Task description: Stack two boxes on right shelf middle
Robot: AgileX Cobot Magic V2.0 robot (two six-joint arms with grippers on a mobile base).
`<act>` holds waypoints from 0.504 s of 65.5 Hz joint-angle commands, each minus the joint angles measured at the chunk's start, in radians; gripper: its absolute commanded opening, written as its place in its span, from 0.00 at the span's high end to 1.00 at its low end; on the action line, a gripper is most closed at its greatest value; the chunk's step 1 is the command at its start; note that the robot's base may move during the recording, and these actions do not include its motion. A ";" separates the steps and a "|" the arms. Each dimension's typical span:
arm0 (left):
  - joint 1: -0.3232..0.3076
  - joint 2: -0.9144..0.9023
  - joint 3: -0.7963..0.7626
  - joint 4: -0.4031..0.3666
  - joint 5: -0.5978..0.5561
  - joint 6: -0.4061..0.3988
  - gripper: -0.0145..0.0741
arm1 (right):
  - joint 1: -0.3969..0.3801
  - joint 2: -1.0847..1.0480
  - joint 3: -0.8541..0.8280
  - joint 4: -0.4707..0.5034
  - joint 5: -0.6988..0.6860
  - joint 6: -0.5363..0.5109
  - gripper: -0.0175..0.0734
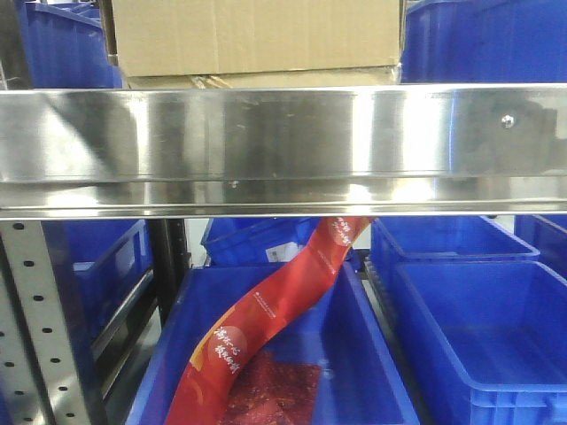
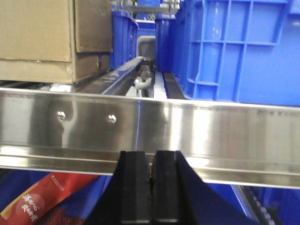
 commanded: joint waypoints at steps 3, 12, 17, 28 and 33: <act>0.005 -0.008 0.000 0.006 -0.020 -0.006 0.96 | -0.006 -0.008 0.002 0.000 -0.046 -0.005 0.99; 0.005 -0.008 0.000 0.006 -0.020 -0.006 0.96 | -0.006 -0.008 0.002 0.000 -0.048 -0.005 0.99; 0.005 -0.008 0.000 0.006 -0.020 -0.006 0.96 | -0.006 -0.008 0.002 0.000 -0.048 -0.005 0.99; 0.005 -0.008 0.000 0.006 -0.020 -0.006 0.96 | -0.006 -0.008 0.002 0.000 -0.048 -0.005 0.99; 0.005 -0.008 0.000 0.006 -0.020 -0.006 0.96 | -0.006 -0.008 0.002 0.000 -0.048 -0.005 0.99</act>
